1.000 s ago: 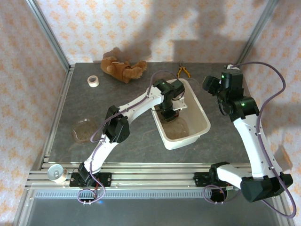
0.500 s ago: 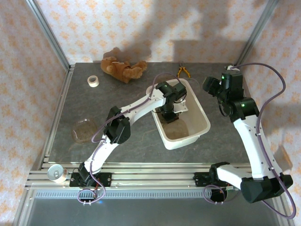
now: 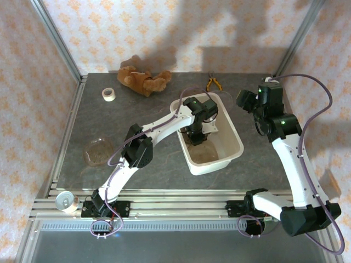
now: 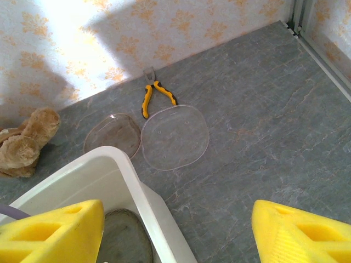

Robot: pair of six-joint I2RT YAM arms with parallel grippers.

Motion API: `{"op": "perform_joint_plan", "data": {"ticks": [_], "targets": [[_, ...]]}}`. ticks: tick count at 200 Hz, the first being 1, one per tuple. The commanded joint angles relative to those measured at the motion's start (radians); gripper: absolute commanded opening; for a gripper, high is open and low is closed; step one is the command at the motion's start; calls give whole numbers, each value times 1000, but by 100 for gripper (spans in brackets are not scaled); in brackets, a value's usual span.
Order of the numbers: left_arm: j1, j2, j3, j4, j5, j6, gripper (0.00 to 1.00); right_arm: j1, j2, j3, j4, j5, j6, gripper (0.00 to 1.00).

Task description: Place the plates into the plastic bin on the countertop

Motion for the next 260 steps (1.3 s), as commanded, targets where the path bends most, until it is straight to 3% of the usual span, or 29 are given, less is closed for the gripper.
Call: {"op": "perform_joint_plan", "data": {"ticks": [1, 103, 180, 214, 260], "targets": [[-17, 18, 3, -46, -52, 10, 17, -6, -11, -7, 16, 2, 13, 71], [-24, -21, 60, -48, -112, -4, 38, -9, -5, -5, 25, -17, 15, 72], [-11, -108, 102, -1, -132, -50, 42, -9, 2, -4, 39, -31, 4, 72], [36, -247, 6, 167, -93, -157, 42, -12, 21, 3, 55, -49, -7, 73], [170, -520, -288, 459, -1, -409, 45, -13, 73, 18, 88, -103, -18, 72]]}}
